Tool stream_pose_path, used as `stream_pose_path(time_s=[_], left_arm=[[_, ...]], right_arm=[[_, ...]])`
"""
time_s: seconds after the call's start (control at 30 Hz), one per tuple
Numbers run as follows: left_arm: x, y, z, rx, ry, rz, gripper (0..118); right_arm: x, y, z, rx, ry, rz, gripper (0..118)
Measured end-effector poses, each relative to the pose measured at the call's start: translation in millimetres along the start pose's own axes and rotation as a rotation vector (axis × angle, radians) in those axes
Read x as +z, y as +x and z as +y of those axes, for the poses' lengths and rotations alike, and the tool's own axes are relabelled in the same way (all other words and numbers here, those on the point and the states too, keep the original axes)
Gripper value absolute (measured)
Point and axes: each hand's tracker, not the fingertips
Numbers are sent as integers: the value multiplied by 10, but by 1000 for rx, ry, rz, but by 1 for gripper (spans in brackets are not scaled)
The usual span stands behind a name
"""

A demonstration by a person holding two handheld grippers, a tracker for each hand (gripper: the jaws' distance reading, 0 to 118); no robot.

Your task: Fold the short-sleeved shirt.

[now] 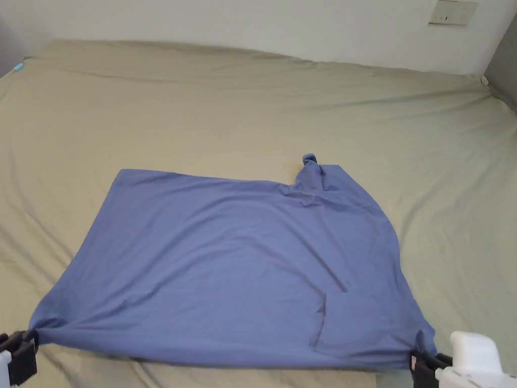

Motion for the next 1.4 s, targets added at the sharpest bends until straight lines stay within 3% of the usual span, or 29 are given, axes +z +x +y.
stream_pose_path(time_s=[0.13, 0.3, 0.47, 0.8, 1.0, 1.03, 1.1, 1.13, 1.17, 1.2, 1.23, 1.3, 1.4], left_arm=[[-83, 55, 271, 18, 30, -11, 4], [-436, 110, 571, 2, 42, -16, 4], [-951, 175, 761, -39, -9, 8, 4], [-1841, 325, 823, -133, -135, 56, 4], [-2133, 330, 779, -147, -212, 30, 4], [-2134, 309, 801, -136, -213, 17, 4], [-2086, 295, 889, -123, -214, 7, 6], [-2027, 305, 940, -117, -202, 7, 17], [-1948, 323, 986, -110, -166, 20, 37], [-1834, 325, 1035, -105, -116, 26, 66], [-1721, 335, 1090, -93, -71, 0, 93], [-1459, 376, 1194, -55, 25, -60, 98], [-1055, 460, 1302, -30, 164, -100, 99]], right_arm=[[37, 44, 360, -47, 33, 27, 11], [-215, -35, 766, -33, -12, -3, 11], [-690, 9, 1039, -130, -116, 2, 11], [-1588, 0, 1184, -129, -236, -60, 11], [-1695, 13, 1148, -93, -184, -77, 12], [-1690, 20, 1149, -94, -170, -84, 12], [-1649, 55, 1170, -117, -88, -84, 34], [-1590, 62, 1195, -102, -40, -115, 64], [-1534, 72, 1225, -92, -7, -141, 91], [-1433, 74, 1270, -96, 42, -138, 105], [-1306, 59, 1321, -113, 103, -132, 106], [-1036, -9, 1428, -134, 189, -92, 104], [-609, -247, 1555, -53, 316, -69, 108]])
